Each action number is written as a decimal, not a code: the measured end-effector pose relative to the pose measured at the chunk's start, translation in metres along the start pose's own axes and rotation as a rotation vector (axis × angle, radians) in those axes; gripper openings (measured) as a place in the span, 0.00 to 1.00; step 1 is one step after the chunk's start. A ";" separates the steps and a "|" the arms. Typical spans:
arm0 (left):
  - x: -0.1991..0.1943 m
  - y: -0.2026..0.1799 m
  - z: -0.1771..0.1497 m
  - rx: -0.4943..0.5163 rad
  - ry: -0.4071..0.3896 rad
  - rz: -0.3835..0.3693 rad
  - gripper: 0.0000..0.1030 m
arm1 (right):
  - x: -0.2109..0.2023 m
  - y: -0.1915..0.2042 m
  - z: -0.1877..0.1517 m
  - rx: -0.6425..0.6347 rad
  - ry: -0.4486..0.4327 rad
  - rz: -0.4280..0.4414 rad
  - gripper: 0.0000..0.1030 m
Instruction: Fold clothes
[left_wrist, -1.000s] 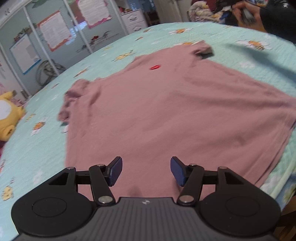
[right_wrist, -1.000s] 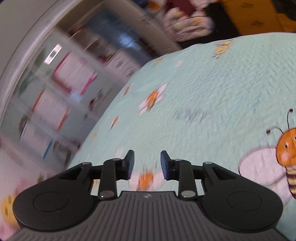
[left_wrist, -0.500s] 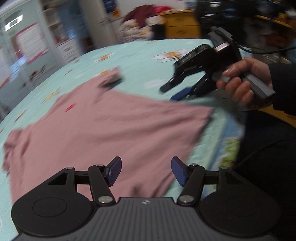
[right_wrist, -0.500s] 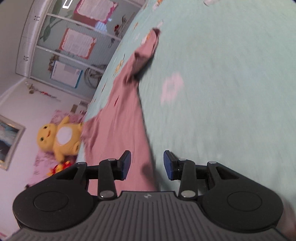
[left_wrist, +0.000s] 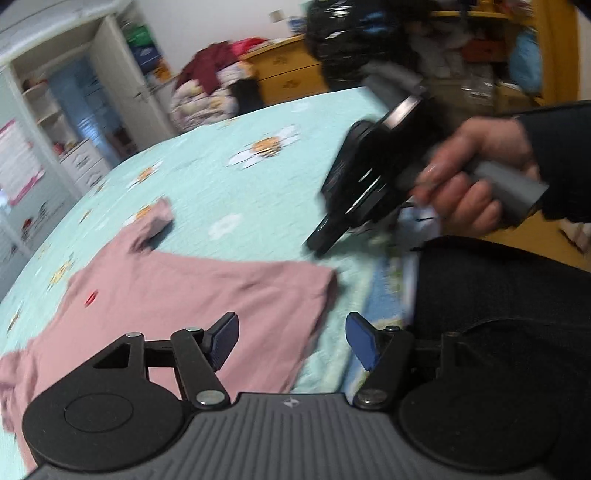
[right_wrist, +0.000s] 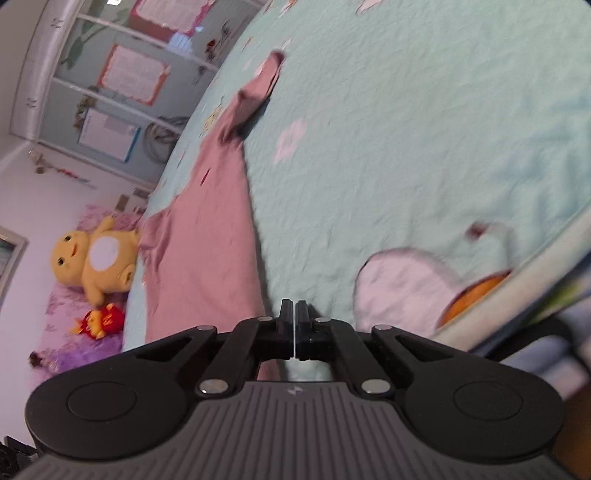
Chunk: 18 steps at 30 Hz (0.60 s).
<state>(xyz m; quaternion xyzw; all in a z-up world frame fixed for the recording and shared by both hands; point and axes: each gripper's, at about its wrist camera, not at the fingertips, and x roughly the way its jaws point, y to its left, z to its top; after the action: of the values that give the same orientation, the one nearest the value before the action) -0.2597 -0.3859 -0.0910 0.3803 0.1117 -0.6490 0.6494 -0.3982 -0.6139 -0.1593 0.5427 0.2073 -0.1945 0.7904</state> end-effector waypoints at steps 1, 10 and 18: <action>0.002 0.007 -0.003 -0.019 0.010 0.019 0.66 | -0.006 0.010 0.006 -0.043 -0.051 0.006 0.07; 0.015 0.092 -0.033 -0.227 0.106 0.227 0.66 | 0.085 0.142 0.058 -0.350 -0.104 0.148 0.28; 0.022 0.155 -0.084 -0.403 0.199 0.326 0.67 | 0.256 0.182 0.117 -0.525 -0.006 -0.124 0.28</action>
<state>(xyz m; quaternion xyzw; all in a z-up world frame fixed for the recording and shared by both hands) -0.0840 -0.3694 -0.1087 0.3184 0.2392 -0.4601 0.7935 -0.0726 -0.6836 -0.1177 0.3049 0.2813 -0.1838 0.8912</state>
